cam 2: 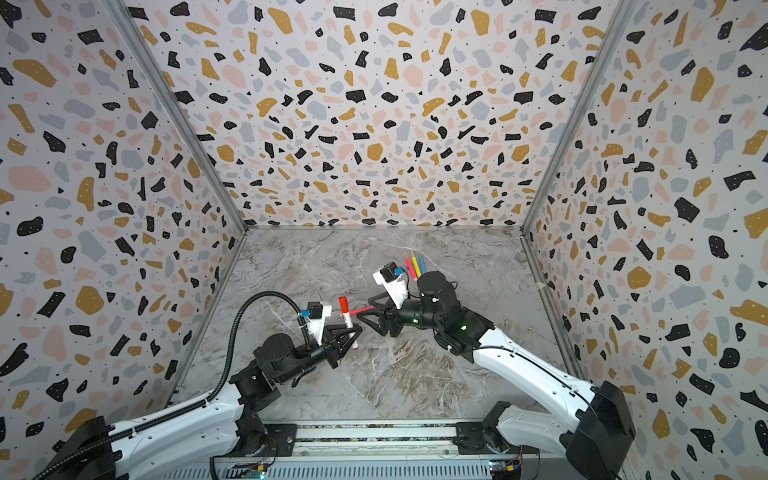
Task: Insert the pens into the pen caps
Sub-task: 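Grip the capped white marker with the right gripper beside the left gripper, then carry the capped white marker to the other markers while left gripper releases it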
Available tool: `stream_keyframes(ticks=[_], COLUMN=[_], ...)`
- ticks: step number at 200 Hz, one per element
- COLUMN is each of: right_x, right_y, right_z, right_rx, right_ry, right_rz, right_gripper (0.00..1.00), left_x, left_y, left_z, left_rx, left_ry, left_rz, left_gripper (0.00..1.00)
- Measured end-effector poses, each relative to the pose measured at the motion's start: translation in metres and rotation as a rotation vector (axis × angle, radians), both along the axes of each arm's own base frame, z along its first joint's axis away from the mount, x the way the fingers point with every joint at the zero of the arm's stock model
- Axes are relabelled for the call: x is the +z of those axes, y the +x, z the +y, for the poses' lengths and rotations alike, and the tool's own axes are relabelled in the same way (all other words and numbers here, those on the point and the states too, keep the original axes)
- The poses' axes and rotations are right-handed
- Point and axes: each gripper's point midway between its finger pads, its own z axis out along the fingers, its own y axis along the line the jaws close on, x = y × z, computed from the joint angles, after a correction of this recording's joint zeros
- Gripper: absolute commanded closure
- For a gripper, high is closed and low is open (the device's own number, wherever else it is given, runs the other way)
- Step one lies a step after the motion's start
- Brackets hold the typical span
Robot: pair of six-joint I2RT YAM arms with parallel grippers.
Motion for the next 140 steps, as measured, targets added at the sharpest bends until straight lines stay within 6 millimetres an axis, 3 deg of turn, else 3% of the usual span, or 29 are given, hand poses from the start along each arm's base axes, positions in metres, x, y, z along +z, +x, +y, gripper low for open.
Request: stream_keyframes(ticks=[65,113,126,140], right_x=[-0.03,-0.037,-0.037,-0.036], right_y=[-0.013,-0.01,-0.006,-0.001], right_z=[0.024,0.029,0.028,0.026], right_rx=[0.083,0.084,0.063,0.043], right_ry=[-0.055,-0.063,-0.064,-0.063], right_rz=[0.056,0.066,0.059,0.062], right_gripper=[0.6,0.87,0.89,0.91], left_x=[-0.004,-0.003,-0.003,-0.002], left_y=[-0.003,-0.002,0.0,0.003], left_z=[-0.009,-0.011,-0.01,-0.01], left_rx=[-0.014,-0.009,-0.001,0.014], left_ry=[0.02,0.029,0.034,0.044], left_rz=[0.006,-0.004,-0.005,-0.003], left_gripper=[1.0,1.0,0.92,0.75])
